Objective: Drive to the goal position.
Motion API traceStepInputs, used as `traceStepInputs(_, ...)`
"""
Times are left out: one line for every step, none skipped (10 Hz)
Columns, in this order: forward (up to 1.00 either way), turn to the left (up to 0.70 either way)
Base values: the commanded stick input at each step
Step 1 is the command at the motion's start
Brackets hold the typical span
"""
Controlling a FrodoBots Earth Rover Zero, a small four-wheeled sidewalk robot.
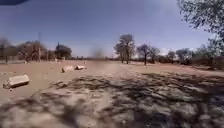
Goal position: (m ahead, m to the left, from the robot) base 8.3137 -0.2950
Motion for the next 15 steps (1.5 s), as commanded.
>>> traceStepInputs(1.0, -0.07)
traceStepInputs(1.0, 0.0)
traceStepInputs(1.0, 0.0)
traceStepInputs(1.0, 0.0)
traceStepInputs(1.0, 0.0)
traceStepInputs(1.0, 0.0)
traceStepInputs(1.0, 0.0)
traceStepInputs(1.0, 0.0)
traceStepInputs(1.0, 0.0)
traceStepInputs(1.0, 0.0)
traceStepInputs(1.0, 0.0)
traceStepInputs(1.0, 0.0)
traceStepInputs(1.0, 0.0)
traceStepInputs(1.0, 0.0)
traceStepInputs(1.0, 0.0)
